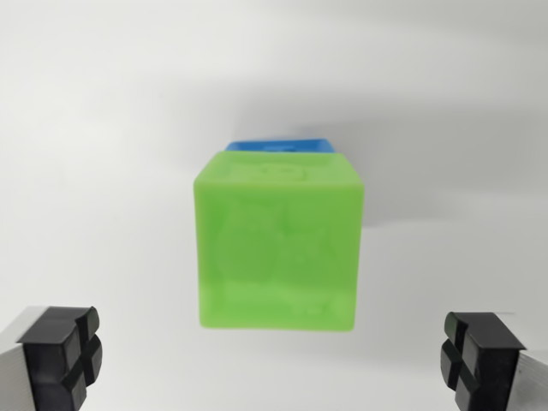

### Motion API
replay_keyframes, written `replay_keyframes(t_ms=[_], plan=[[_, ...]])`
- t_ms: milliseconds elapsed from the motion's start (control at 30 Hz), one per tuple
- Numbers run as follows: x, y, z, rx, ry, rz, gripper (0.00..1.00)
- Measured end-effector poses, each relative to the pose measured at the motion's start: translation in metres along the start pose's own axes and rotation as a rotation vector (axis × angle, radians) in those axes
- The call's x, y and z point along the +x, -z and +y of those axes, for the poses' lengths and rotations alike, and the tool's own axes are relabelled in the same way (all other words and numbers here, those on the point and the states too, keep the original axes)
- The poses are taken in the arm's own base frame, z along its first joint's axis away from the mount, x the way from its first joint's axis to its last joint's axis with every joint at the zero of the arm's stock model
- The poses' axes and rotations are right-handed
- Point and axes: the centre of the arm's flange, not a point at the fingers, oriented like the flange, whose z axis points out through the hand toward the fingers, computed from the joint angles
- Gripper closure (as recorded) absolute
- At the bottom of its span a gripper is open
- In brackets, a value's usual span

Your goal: Stack cube

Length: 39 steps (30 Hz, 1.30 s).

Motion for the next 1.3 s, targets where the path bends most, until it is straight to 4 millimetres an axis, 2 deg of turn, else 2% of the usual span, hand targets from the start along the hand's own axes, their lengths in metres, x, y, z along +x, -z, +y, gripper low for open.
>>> replay_keyframes(t_ms=[967, 1300], plan=[[0.0, 0.122, 0.0, 0.003, 0.001, 0.0, 0.0], [0.0, 0.158, -0.001, 0.003, 0.001, -0.001, 0.0]])
